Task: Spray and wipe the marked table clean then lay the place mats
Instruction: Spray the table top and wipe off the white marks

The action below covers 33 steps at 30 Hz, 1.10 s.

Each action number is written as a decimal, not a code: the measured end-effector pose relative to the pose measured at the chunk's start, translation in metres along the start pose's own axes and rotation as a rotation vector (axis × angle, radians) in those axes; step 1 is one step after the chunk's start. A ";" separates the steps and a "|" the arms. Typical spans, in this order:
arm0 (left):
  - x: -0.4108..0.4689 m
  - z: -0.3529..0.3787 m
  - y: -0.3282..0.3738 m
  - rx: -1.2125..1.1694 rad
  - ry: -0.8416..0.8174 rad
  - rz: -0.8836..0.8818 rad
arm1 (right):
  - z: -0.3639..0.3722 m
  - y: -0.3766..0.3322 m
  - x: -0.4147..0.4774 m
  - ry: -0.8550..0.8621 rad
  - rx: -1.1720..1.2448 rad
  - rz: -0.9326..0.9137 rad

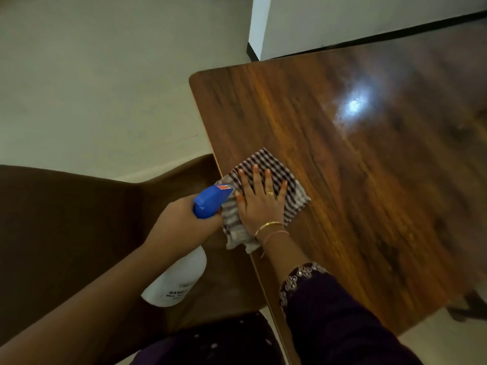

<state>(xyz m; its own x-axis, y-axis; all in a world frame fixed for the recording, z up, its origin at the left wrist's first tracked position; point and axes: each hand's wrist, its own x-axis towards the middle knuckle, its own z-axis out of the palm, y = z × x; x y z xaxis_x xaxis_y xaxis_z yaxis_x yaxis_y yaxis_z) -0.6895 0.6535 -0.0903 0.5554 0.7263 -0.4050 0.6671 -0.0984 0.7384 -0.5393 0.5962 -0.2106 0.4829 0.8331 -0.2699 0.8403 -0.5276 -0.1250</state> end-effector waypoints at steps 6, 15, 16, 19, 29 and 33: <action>-0.026 0.021 0.001 0.007 -0.004 0.045 | 0.036 0.031 -0.117 0.075 0.001 -0.011; -0.100 0.091 0.029 -0.134 0.102 0.011 | 0.040 0.122 -0.165 0.059 -0.043 -0.133; -0.109 0.100 0.032 -0.167 0.113 0.004 | 0.037 0.139 -0.157 0.065 -0.032 -0.063; -0.133 0.122 0.036 -0.237 0.159 -0.017 | 0.025 0.171 -0.139 0.043 0.000 0.079; -0.170 0.159 0.046 -0.205 0.255 -0.087 | 0.058 0.132 -0.221 0.120 -0.053 -0.450; -0.170 0.154 0.053 -0.136 0.235 -0.034 | 0.054 0.202 -0.210 0.103 -0.078 -0.202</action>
<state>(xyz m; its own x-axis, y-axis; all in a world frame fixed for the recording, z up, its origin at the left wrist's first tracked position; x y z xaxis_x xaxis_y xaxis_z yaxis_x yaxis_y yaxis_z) -0.6714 0.4201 -0.0654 0.3928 0.8672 -0.3061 0.6017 0.0094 0.7987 -0.4839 0.3054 -0.2312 0.3221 0.9351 -0.1480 0.9369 -0.3372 -0.0917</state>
